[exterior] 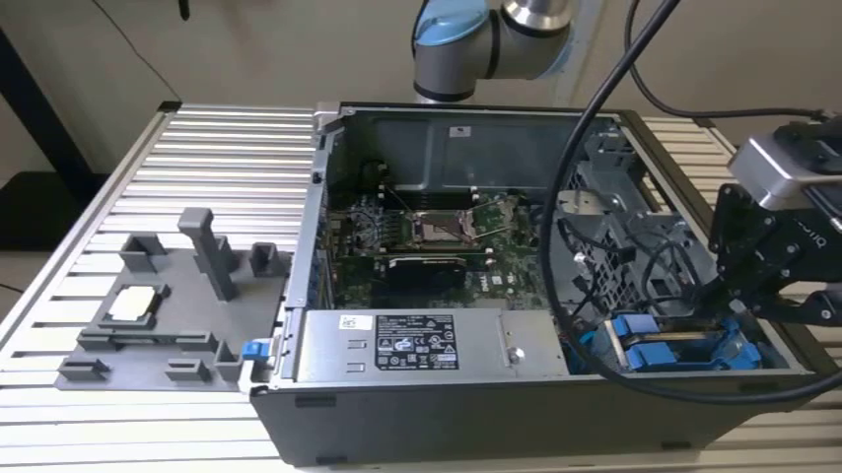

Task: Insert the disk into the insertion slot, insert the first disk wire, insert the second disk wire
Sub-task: 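Insert the first disk wire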

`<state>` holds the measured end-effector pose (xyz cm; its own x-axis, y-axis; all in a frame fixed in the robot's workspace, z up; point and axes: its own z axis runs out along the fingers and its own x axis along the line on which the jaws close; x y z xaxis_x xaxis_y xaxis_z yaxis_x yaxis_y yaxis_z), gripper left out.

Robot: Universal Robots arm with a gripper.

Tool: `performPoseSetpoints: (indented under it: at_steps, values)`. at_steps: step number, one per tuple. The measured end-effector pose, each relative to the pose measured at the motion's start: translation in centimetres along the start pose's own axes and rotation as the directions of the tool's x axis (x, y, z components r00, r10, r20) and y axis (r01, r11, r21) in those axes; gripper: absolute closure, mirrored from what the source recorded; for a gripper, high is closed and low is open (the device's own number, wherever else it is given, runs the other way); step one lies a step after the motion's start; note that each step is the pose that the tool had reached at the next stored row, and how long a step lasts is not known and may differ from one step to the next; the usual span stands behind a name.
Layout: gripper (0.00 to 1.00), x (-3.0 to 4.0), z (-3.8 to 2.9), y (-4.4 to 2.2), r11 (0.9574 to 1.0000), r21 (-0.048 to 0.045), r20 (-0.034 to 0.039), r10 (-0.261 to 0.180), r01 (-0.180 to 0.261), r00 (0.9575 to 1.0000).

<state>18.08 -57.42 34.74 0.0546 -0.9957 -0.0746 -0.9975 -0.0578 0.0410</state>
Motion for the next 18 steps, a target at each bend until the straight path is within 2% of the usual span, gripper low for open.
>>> performPoseSetpoints:
  at_steps: [5, 11, 18]
  values:
    - [0.80, 0.03, 0.47, -0.02, 1.0000, 0.0004, 0.0002, 0.005, -0.005, 1.0000]
    - [0.80, -0.22, 0.56, -0.02, 1.0000, 0.0006, 0.0010, 0.008, -0.008, 1.0000]
    - [0.80, -0.15, 0.75, -0.03, 1.0000, 0.0006, 0.0009, 0.008, -0.008, 1.0000]
